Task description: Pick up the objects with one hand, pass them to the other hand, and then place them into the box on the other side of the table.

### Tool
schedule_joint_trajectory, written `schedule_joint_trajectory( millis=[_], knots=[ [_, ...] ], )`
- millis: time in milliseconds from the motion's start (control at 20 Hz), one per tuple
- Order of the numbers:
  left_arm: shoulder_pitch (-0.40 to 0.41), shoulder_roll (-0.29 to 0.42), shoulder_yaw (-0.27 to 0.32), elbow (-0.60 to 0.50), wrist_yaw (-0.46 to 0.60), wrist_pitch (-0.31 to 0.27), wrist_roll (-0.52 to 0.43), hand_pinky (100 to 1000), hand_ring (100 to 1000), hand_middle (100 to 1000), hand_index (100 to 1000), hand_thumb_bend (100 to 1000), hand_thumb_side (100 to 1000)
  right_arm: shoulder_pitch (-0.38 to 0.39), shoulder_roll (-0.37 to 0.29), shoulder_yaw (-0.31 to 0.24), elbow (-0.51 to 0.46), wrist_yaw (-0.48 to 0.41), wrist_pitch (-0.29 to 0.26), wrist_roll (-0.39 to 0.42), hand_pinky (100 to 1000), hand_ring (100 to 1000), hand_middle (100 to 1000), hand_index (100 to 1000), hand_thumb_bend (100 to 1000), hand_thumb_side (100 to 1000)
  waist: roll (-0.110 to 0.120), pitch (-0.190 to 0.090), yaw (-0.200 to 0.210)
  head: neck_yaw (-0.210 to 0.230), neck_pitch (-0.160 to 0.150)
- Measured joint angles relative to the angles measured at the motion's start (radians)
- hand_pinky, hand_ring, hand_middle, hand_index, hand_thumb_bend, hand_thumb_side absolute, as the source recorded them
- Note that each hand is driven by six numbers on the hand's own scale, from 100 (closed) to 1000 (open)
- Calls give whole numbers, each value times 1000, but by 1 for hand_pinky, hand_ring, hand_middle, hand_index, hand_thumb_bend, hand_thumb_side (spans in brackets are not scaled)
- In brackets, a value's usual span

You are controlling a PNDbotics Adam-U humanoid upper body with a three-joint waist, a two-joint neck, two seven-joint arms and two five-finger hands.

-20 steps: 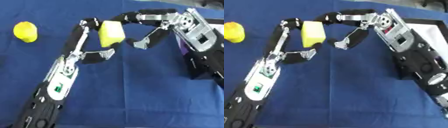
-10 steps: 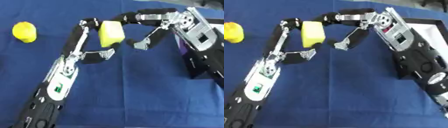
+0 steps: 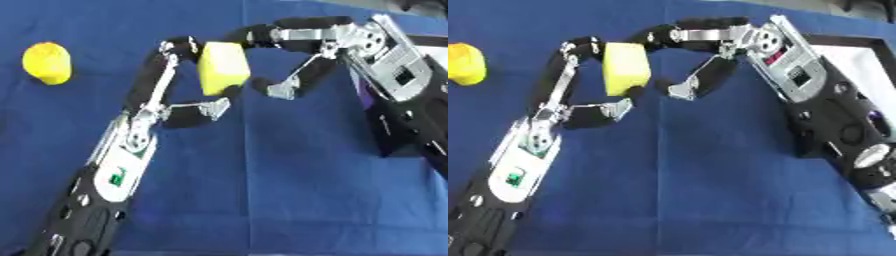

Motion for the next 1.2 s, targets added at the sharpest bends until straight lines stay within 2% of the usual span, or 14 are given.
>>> schedule_joint_trajectory(
  millis=[150, 850, 1200],
  knots=[
    [0, -4, -3, 0, 1, -2, -2, 756, 531, 514, 448, 100, 347, 0, 0, 0, -1, -9, 5, -3, 1000, 1000, 1000, 1000, 100, 219, 0, 0, 0, -3, 0],
    [0, -8, -8, 1, 4, 3, 15, 744, 522, 511, 453, 100, 382, 0, 0, 3, -7, -19, 40, 8, 1000, 1000, 1000, 1000, 100, 318, 0, 0, -2, -8, 9],
    [0, -13, -8, 13, -2, 9, 23, 736, 513, 507, 459, 100, 404, 0, 0, 6, -7, -26, 46, 36, 1000, 1000, 1000, 1000, 100, 398, 0, 1, -6, -8, 9]
  ],
)
